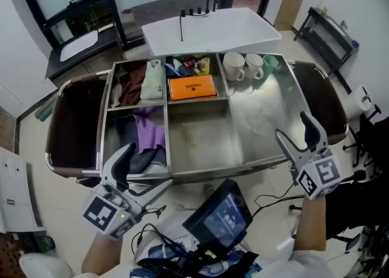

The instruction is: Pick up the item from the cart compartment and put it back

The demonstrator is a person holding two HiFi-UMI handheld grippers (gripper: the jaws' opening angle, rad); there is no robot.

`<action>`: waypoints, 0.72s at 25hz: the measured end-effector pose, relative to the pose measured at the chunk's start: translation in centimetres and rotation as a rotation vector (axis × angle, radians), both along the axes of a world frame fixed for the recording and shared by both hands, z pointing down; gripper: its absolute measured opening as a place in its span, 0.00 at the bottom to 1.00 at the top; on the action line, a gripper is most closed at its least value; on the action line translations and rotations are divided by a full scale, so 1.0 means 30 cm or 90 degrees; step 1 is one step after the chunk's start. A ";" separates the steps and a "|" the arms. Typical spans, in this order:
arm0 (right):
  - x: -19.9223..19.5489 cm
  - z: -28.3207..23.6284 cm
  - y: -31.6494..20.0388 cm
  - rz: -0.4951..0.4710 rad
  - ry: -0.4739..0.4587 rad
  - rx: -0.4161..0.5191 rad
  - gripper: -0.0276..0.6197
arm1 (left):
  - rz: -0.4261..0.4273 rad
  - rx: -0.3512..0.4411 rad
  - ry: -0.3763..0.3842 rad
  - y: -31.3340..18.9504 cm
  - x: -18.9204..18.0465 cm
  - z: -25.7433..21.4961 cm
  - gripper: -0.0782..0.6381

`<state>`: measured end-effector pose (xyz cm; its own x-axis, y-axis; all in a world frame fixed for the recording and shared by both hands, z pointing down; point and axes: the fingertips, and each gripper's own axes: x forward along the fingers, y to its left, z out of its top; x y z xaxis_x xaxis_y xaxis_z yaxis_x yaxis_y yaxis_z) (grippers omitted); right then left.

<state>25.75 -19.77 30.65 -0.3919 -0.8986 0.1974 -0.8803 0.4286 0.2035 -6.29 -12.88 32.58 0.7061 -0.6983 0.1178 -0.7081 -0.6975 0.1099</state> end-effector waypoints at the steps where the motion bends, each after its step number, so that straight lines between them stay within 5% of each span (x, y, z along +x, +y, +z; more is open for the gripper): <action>1: -0.031 -0.007 0.069 0.012 -0.020 0.008 0.66 | 0.000 0.002 -0.001 0.017 -0.029 0.003 0.76; 8: -0.203 0.035 0.456 0.079 -0.042 0.029 0.65 | 0.006 0.001 -0.014 0.108 -0.162 0.077 0.76; 18: -0.240 -0.014 0.762 0.092 -0.043 0.040 0.65 | 0.018 0.022 -0.004 0.277 -0.104 0.040 0.76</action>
<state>18.55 3.08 30.22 -0.2684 -0.9562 0.1164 -0.9443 0.2851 0.1643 -9.41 -4.56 33.79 0.7248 -0.6819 0.0983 -0.6888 -0.7204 0.0814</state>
